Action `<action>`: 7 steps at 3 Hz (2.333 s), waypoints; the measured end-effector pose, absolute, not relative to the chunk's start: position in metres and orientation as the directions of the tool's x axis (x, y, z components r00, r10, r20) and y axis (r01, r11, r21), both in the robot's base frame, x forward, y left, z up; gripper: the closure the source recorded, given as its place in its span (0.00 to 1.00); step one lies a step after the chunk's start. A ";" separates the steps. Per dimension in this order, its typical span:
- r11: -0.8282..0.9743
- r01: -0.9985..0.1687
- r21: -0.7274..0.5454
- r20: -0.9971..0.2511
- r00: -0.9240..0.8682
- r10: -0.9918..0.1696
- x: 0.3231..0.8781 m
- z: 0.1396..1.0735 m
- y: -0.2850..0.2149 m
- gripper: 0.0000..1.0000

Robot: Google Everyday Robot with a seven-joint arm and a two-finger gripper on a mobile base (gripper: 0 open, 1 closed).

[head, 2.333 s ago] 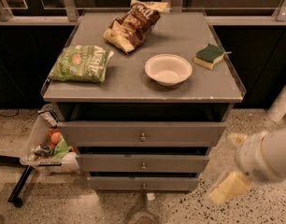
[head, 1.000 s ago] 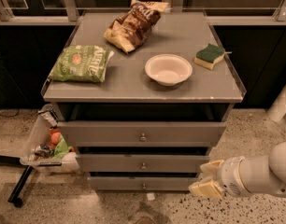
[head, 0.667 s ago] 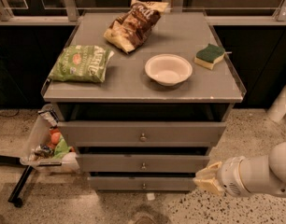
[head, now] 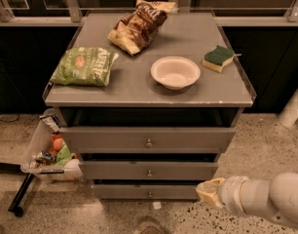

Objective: Open middle drawer

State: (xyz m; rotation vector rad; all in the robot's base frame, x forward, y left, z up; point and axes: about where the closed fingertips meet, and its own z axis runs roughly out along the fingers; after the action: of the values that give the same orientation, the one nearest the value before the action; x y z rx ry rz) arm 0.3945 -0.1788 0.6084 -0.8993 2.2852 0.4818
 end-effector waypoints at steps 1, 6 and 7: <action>0.735 -0.673 0.087 -0.745 -0.534 -0.400 0.403 0.566 -0.169 1.00; 0.842 -0.529 -0.107 -0.841 -0.404 -0.361 0.476 0.510 -0.194 1.00; 0.805 -0.585 -0.101 -0.883 -0.320 -0.343 0.523 0.453 -0.217 1.00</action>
Offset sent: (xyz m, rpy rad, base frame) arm 0.0912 -0.0200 -0.0982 0.0786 -0.3651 -0.2744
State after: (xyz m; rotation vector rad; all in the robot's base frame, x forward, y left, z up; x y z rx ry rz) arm 0.5231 -0.2174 0.4529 -0.6963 1.9378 0.2878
